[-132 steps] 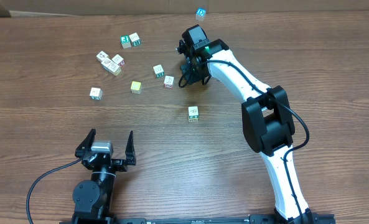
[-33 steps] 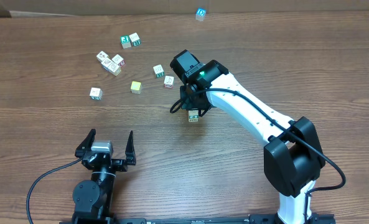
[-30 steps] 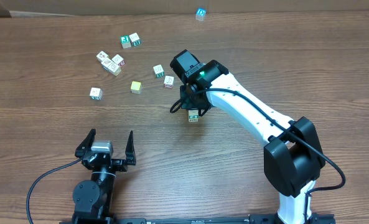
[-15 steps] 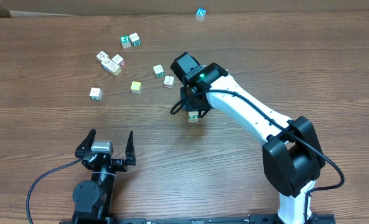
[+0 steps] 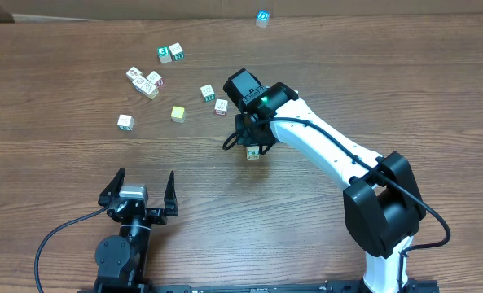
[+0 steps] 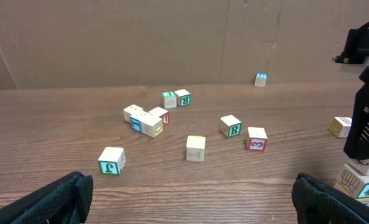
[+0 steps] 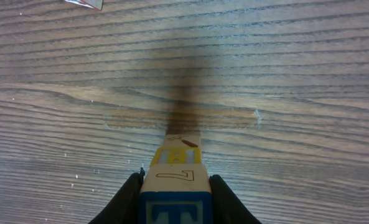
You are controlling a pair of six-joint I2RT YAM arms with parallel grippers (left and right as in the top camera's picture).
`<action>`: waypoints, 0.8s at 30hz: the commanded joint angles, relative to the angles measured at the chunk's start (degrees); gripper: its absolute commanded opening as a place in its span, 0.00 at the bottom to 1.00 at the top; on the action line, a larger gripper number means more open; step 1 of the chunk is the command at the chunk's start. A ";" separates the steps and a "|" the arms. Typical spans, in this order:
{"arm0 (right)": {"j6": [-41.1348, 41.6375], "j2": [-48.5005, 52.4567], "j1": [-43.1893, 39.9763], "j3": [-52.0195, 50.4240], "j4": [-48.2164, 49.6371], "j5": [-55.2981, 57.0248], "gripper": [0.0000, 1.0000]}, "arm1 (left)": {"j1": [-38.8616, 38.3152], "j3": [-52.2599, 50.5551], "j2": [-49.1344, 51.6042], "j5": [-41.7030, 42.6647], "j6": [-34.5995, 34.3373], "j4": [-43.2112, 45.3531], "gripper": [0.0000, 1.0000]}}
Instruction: Form a tower
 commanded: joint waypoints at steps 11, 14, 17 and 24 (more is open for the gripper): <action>0.31 0.11 0.42 -0.24 -0.09 -0.31 0.35 | 0.39 -0.20 -0.59 0.46 0.90 0.13 1.00; 0.28 0.11 0.42 -0.26 -0.20 -0.31 0.37 | 0.39 -0.20 -0.61 0.44 0.92 0.13 0.99; 0.28 0.11 0.42 -0.24 -0.31 -0.31 0.39 | 0.39 -0.20 -0.61 0.46 0.90 0.13 1.00; 0.31 0.11 0.42 -0.24 -0.74 -0.52 0.33 | 0.39 -0.20 -0.61 0.46 0.90 0.13 1.00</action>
